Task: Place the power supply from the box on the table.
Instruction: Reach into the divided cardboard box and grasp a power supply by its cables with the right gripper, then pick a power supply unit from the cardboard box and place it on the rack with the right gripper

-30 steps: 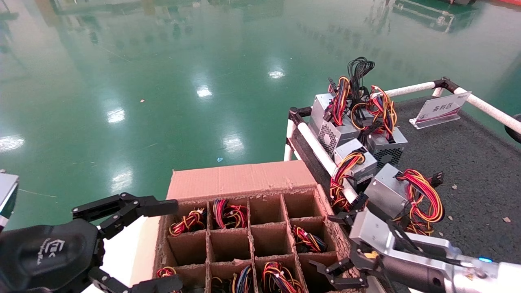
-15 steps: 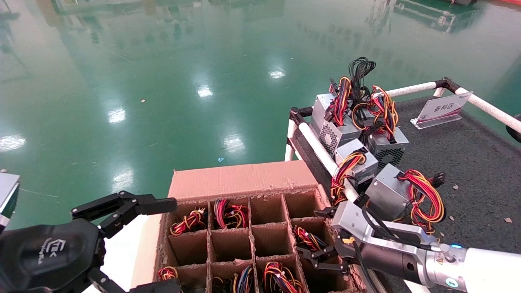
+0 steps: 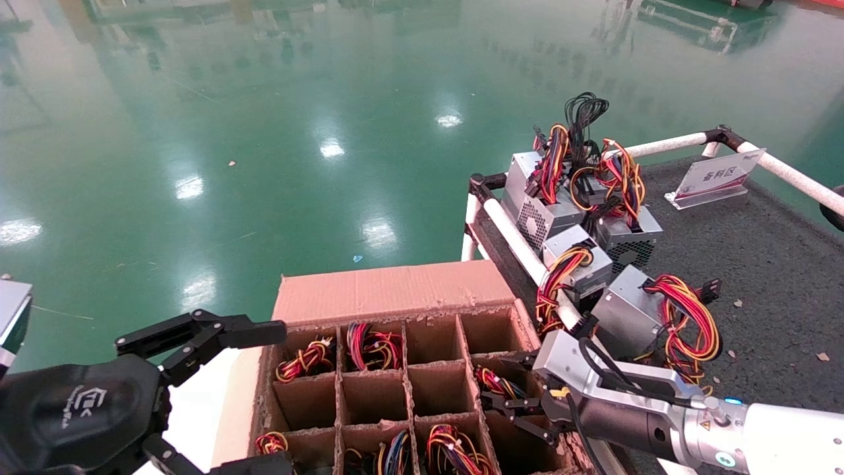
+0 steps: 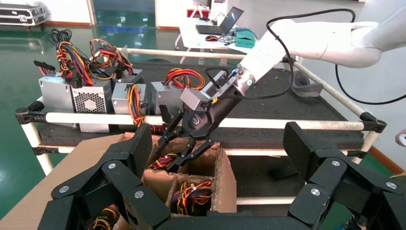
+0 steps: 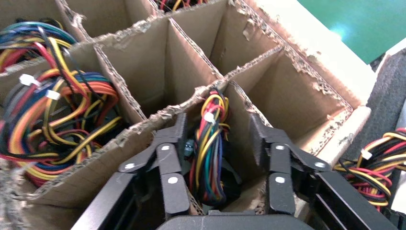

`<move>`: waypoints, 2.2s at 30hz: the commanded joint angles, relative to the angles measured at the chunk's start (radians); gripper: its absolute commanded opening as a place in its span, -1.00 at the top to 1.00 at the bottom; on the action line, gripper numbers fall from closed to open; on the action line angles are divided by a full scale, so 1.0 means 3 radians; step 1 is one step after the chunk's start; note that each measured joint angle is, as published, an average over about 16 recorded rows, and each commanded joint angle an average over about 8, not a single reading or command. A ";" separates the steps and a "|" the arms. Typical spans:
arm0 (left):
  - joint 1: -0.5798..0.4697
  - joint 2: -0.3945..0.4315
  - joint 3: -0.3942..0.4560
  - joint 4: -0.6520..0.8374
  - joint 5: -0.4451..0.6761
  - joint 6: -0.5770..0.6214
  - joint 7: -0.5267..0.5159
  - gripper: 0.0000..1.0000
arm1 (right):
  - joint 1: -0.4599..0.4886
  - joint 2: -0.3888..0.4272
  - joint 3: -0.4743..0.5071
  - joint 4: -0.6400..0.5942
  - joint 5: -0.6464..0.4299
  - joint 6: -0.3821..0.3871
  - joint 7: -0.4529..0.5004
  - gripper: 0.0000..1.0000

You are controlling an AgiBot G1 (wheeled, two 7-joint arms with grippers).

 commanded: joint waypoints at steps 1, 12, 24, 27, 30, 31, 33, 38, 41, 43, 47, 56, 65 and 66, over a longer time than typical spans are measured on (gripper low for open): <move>0.0000 0.0000 0.0000 0.0000 0.0000 0.0000 0.0000 -1.00 | -0.0003 -0.0007 -0.0010 -0.0006 -0.0023 0.0011 0.0004 1.00; 0.0000 0.0000 0.0000 0.0000 0.0000 0.0000 0.0000 -1.00 | 0.0044 -0.0003 -0.0050 -0.0038 -0.0057 -0.0071 0.0127 1.00; 0.0000 0.0000 0.0000 0.0000 0.0000 0.0000 0.0000 -1.00 | 0.0256 0.0075 -0.0021 -0.0056 0.0103 -0.0359 0.0408 1.00; 0.0000 0.0000 0.0000 0.0000 0.0000 0.0000 0.0000 -1.00 | 0.0337 0.0106 0.0033 -0.0041 0.0198 -0.0404 0.0502 1.00; 0.0000 0.0000 0.0000 0.0000 0.0000 0.0000 0.0000 -1.00 | 0.0467 0.0155 0.0103 -0.0031 0.0359 -0.0521 0.0648 1.00; 0.0000 0.0000 0.0000 0.0000 0.0000 0.0000 0.0000 -1.00 | 0.0523 0.0175 0.0128 -0.0033 0.0422 -0.0573 0.0705 1.00; 0.0000 0.0000 0.0000 0.0000 0.0000 0.0000 0.0000 -1.00 | 0.0653 0.0216 0.0181 -0.0044 0.0551 -0.0686 0.0824 1.00; 0.0000 0.0000 0.0000 0.0000 0.0000 0.0000 0.0000 -1.00 | 0.1059 0.0291 0.0323 -0.0171 0.0826 -0.0908 0.1095 1.00; 0.0000 0.0000 0.0000 0.0000 0.0000 0.0000 0.0000 -1.00 | 0.1334 0.0293 0.0396 -0.0333 0.0933 -0.0981 0.1225 1.00; 0.0000 0.0000 0.0000 0.0000 0.0000 0.0000 0.0000 -1.00 | 0.1527 0.0278 0.0436 -0.0478 0.0988 -0.1021 0.1299 1.00; 0.0000 0.0000 0.0000 0.0000 0.0000 0.0000 0.0000 -1.00 | 0.1934 0.0216 0.0494 -0.0849 0.1036 -0.1058 0.1379 1.00; 0.0000 0.0000 0.0000 0.0000 0.0000 0.0000 0.0000 -1.00 | 0.2692 0.0044 0.0525 -0.1913 0.0858 -0.0927 0.1034 1.00; 0.0000 0.0000 0.0000 0.0000 0.0000 0.0000 0.0000 -1.00 | 0.3041 -0.0058 0.0528 -0.2916 0.0706 -0.0720 0.0328 1.00; 0.0000 0.0000 0.0000 0.0000 0.0000 0.0000 0.0000 -1.00 | 0.3066 -0.0063 0.0530 -0.3007 0.0698 -0.0693 0.0264 1.00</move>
